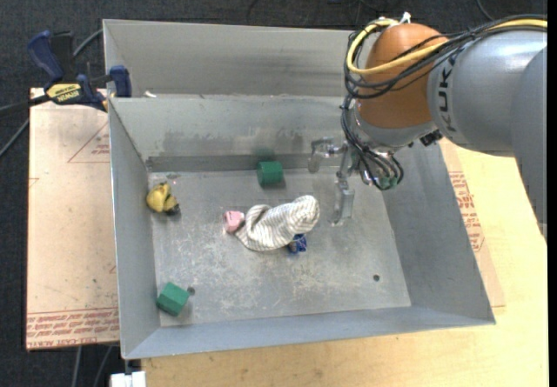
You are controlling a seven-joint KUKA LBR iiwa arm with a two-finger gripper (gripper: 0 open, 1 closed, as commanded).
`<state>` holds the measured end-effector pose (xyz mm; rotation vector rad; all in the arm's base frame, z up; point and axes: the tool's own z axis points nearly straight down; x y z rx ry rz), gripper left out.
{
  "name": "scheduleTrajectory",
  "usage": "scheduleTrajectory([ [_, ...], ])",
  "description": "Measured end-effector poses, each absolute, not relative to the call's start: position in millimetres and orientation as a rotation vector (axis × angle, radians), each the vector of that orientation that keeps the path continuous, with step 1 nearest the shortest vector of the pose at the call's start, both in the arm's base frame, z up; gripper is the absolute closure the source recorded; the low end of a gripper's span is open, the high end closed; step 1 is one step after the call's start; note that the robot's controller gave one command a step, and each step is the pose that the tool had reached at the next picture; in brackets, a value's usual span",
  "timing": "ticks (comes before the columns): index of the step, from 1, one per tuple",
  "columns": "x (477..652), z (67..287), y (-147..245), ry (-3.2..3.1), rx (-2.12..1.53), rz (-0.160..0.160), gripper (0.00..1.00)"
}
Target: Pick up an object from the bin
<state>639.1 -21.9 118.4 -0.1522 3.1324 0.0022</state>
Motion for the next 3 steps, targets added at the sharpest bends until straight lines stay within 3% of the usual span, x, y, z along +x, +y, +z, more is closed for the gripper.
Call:
scheduleTrajectory([
  [1,596.9,85.8,17.3,3.124,-0.266,0.002,0.00],
  [2,613.5,78.6,36.6,3.092,-0.501,0.003,1.00],
  [3,613.5,78.6,36.7,3.092,-0.502,0.002,1.00],
])
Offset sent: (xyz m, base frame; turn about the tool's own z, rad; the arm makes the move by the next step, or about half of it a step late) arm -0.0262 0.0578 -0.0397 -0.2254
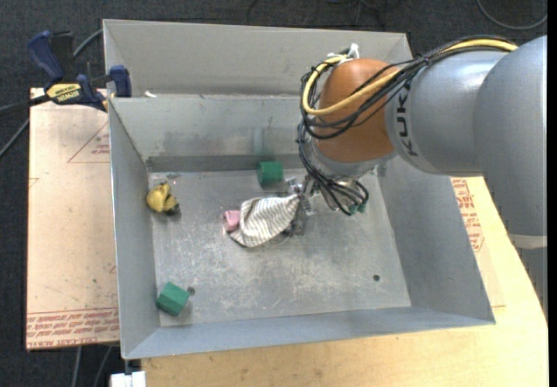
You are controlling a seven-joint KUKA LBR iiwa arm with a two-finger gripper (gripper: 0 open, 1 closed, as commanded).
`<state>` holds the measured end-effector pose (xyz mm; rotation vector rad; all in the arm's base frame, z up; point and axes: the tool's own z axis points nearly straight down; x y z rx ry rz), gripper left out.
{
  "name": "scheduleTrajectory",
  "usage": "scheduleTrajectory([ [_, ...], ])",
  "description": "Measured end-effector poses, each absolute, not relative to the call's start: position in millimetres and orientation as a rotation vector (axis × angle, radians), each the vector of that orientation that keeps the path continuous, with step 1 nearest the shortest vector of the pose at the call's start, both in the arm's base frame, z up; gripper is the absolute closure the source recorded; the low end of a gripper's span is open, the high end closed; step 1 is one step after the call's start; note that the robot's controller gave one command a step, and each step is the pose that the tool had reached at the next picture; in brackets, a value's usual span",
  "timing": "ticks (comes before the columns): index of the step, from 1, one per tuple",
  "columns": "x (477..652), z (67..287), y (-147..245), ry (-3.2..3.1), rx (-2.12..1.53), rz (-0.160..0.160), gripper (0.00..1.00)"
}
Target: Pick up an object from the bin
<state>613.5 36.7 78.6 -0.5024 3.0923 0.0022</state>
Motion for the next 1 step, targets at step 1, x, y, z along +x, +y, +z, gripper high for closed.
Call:
scheduleTrajectory([
  [1,625.0,70.7,22.5,3.088,-0.498,0.005,1.00],
])
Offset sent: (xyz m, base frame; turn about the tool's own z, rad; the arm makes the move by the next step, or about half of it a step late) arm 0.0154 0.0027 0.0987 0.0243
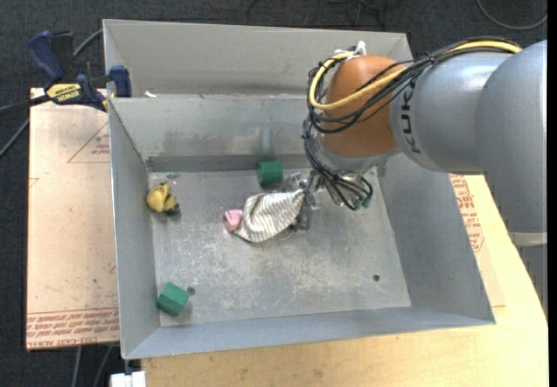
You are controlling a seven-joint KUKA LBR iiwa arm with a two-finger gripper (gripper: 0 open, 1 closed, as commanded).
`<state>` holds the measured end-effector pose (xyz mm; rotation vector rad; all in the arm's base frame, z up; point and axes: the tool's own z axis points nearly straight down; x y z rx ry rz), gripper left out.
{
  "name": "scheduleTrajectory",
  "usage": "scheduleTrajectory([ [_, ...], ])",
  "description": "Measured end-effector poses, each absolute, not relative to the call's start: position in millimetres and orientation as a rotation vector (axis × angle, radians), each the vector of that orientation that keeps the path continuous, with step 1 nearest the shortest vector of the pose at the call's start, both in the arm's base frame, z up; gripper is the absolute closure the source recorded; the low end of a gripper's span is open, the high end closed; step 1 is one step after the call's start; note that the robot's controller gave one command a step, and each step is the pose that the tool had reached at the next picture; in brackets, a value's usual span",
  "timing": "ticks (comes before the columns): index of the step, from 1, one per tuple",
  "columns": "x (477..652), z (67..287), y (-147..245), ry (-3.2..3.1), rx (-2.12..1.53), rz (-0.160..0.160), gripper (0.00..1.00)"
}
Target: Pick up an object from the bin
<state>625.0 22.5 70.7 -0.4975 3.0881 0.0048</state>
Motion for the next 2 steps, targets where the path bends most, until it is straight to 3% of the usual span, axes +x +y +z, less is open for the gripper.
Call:
scheduleTrajectory([
  [1,629.6,177.4,40.2,3.094,-0.465,0.004,1.00],
  [2,629.6,177.4,40.2,3.094,-0.465,0.004,1.00],
])
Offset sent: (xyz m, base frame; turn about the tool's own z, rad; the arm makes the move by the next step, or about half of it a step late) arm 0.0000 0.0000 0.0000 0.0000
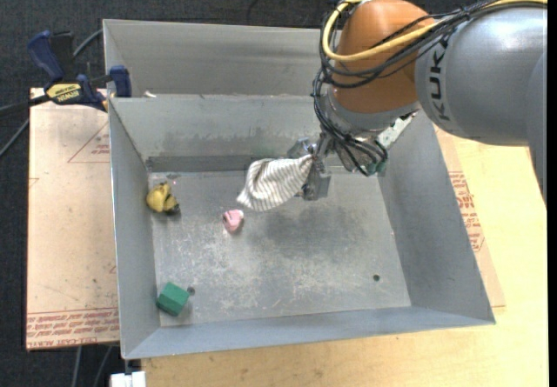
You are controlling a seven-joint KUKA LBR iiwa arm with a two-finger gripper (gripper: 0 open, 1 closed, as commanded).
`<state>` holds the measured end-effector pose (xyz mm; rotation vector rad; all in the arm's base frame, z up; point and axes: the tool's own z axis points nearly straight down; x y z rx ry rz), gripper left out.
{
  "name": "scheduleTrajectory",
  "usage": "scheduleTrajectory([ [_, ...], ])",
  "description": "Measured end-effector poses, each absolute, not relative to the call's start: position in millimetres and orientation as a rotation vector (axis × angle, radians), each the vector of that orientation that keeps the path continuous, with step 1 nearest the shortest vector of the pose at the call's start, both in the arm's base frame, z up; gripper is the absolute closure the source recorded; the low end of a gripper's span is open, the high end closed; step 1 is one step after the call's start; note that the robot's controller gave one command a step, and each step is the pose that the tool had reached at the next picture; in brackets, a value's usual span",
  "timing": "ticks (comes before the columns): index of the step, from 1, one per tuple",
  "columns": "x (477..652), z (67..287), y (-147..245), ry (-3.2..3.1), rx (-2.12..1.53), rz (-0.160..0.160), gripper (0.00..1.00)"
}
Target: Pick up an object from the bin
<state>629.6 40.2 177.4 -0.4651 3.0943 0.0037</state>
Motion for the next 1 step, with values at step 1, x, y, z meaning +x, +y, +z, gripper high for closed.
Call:
scheduleTrajectory([
  [1,652.5,277.9,57.8,3.099,-0.398,0.006,1.00],
])
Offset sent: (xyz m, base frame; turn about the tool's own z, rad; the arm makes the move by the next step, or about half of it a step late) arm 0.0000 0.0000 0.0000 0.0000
